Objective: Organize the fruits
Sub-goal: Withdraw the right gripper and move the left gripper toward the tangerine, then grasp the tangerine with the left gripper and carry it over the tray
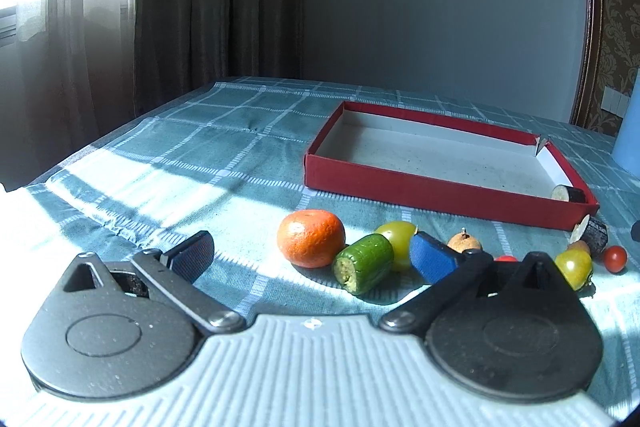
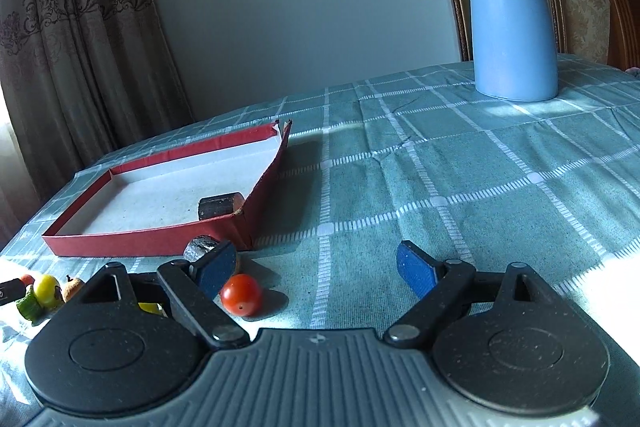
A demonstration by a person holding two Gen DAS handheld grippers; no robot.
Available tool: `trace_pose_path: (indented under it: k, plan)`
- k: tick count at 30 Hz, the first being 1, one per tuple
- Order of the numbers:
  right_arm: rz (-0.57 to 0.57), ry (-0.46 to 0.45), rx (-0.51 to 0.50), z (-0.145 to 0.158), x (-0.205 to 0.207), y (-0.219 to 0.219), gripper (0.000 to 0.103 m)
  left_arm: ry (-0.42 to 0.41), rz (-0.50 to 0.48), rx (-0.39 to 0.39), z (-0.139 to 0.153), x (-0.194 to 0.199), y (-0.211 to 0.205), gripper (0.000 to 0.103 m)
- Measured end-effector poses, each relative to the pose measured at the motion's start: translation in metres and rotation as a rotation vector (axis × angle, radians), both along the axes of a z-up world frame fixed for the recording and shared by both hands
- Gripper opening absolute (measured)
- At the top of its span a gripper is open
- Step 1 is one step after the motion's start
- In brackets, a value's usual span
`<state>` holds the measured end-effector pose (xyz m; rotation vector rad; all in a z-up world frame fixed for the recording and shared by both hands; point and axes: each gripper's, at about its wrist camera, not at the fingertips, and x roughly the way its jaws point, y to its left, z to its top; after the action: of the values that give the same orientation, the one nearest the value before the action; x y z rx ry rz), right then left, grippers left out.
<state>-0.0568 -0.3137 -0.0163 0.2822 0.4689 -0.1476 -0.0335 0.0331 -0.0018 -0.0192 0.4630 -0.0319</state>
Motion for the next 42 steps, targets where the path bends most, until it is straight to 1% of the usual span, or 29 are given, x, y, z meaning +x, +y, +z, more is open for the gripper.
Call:
trace_pose_path:
  k: [5, 6, 7, 8, 10, 13, 16, 18, 20, 23, 26, 29, 31, 32, 33, 35, 39, 42]
  plan:
    - [0.002, -0.005, 0.012, 0.0, -0.001, -0.001, 0.088, -0.043, -0.111, 0.067, -0.001, -0.013, -0.006, 0.103]
    - [0.002, -0.003, 0.014, 0.0, 0.0, -0.001, 0.088, -0.043, -0.126, 0.075, -0.001, -0.013, -0.008, 0.1]
    - [0.002, -0.002, 0.015, 0.0, 0.0, -0.001, 0.088, -0.037, -0.137, 0.09, -0.002, -0.013, -0.011, 0.094]
    - [0.003, -0.002, 0.016, 0.0, 0.0, -0.001, 0.088, -0.026, -0.145, 0.097, -0.002, -0.011, -0.013, 0.091]
    - [0.003, -0.003, 0.016, 0.0, 0.0, -0.001, 0.088, -0.01, -0.145, 0.11, -0.004, -0.009, -0.016, 0.09]
    - [0.004, -0.002, 0.018, 0.0, 0.0, -0.001, 0.088, -0.014, -0.156, 0.073, -0.001, -0.006, -0.009, 0.09]
    - [0.006, -0.001, 0.017, 0.0, 0.0, -0.001, 0.088, 0.001, -0.111, 0.063, 0.002, 0.006, 0.0, 0.09]
    - [0.009, 0.001, 0.019, 0.0, 0.001, -0.001, 0.088, 0.028, -0.065, 0.018, 0.006, 0.018, 0.011, 0.09]
    - [0.013, 0.006, 0.019, -0.001, 0.002, -0.001, 0.088, 0.071, -0.014, -0.036, 0.009, 0.033, 0.022, 0.09]
    - [0.014, 0.009, 0.018, -0.001, 0.002, -0.001, 0.088, 0.13, 0.01, -0.102, 0.009, 0.047, 0.029, 0.09]
    - [0.015, 0.01, 0.018, -0.001, 0.002, -0.001, 0.088, 0.183, 0.024, -0.13, 0.006, 0.058, 0.028, 0.088]
    - [0.015, 0.01, 0.019, -0.001, 0.002, -0.001, 0.088, 0.198, 0.03, -0.155, 0.003, 0.059, 0.026, 0.082]
    - [0.015, 0.011, 0.019, -0.001, 0.002, -0.001, 0.088, 0.211, 0.016, -0.183, 0.002, 0.059, 0.026, 0.06]
    - [0.015, 0.011, 0.018, -0.001, 0.002, -0.001, 0.088, 0.211, 0.013, -0.188, 0.002, 0.059, 0.026, 0.056]
    - [0.017, 0.01, 0.02, -0.001, 0.002, -0.001, 0.088, 0.211, 0.013, -0.182, 0.001, 0.059, 0.024, 0.048]
    - [0.016, 0.011, 0.02, -0.001, 0.002, -0.001, 0.088, 0.206, 0.001, -0.191, 0.001, 0.059, 0.021, 0.041]
    - [0.017, 0.011, 0.02, -0.002, 0.003, -0.001, 0.088, 0.191, 0.018, -0.163, 0.002, 0.057, 0.017, 0.04]
    - [0.017, 0.011, 0.019, -0.002, 0.003, -0.001, 0.088, 0.167, 0.04, -0.113, 0.005, 0.053, 0.009, 0.04]
